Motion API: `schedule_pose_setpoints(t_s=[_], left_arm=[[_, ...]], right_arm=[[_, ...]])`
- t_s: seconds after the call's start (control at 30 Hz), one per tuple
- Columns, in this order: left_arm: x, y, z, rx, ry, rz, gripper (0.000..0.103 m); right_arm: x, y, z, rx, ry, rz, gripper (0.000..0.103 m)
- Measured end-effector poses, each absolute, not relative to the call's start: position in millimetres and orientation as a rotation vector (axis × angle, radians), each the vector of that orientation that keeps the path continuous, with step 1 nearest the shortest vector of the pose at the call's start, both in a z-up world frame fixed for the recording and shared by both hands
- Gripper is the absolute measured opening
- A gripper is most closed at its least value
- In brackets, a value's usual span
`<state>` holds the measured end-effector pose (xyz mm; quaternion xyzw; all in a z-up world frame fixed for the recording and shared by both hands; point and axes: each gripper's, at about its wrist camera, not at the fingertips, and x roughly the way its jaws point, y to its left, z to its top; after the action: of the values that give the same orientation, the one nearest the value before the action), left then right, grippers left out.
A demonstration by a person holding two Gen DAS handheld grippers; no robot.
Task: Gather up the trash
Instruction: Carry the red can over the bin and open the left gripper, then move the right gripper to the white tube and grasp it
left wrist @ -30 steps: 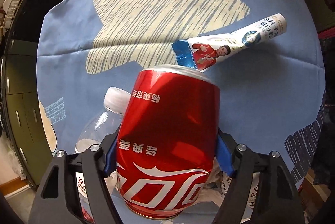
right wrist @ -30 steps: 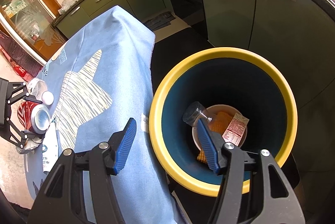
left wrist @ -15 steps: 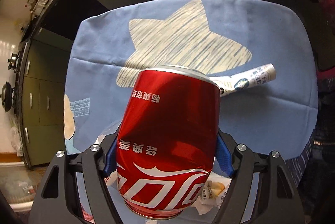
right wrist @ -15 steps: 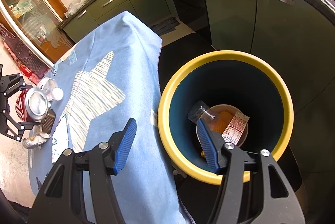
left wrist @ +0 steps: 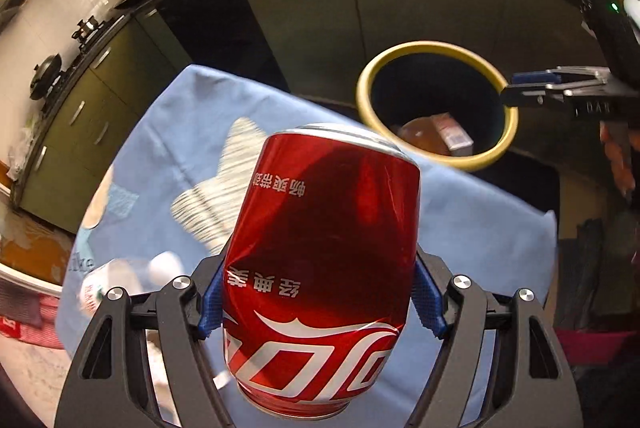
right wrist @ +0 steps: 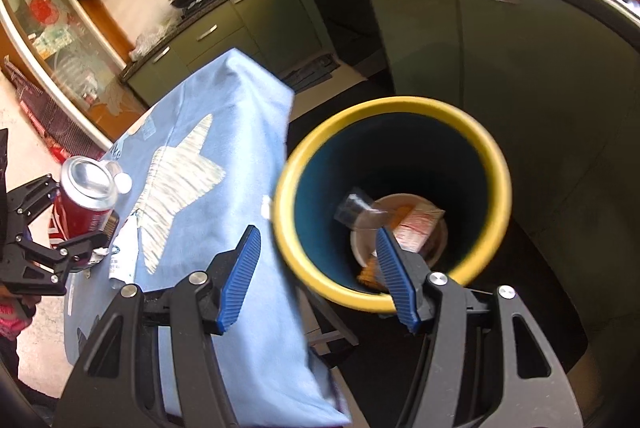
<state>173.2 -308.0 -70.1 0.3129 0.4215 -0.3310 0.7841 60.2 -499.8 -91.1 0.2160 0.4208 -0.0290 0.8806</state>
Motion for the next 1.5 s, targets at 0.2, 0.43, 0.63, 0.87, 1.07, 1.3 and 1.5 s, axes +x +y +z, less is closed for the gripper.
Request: schedule_pose_setpoints(t_s=[0.2,0.43,0.63,0.87,1.07,1.3,1.5], left_arm=[[166.6,-393.0,-77.4,0.67,0.906,-0.79,0.074],[179.1,-476.5,-92.8,0.626,0.95,-0.814,0.074],[190.5,-527.4,-107.1,0.578,0.983,-0.823,0.074],[206.3,-521.4,-102.0,0.47,1.0,-0.788,0.087],[178.7,-445.7,-49.7,0.325,0.894,-0.81,0.092],[133.0,-322.6,-15.2,0.19,0.788,-0.714,0.095],[116.6,-199.5,-8.4,0.099,0.712,-0.498,0.097]], right_arm=[[20.8,-537.4,-94.3,0.477,0.846,-0.164,0.057],[-5.7,-569.4,-101.0,0.515,0.826,-0.237,0.057],[-10.6,-573.8,-100.6,0.523,0.809,-0.24,0.058],[-14.0,-566.7,-101.6,0.505,0.813,-0.234,0.059],[-1.5,-558.0,-105.2,0.492,0.833,-0.215,0.059],[18.6,-524.2,-106.8,0.442,0.87,-0.157,0.059],[42.2,-475.5,-103.3,0.377,0.898,-0.062,0.059]])
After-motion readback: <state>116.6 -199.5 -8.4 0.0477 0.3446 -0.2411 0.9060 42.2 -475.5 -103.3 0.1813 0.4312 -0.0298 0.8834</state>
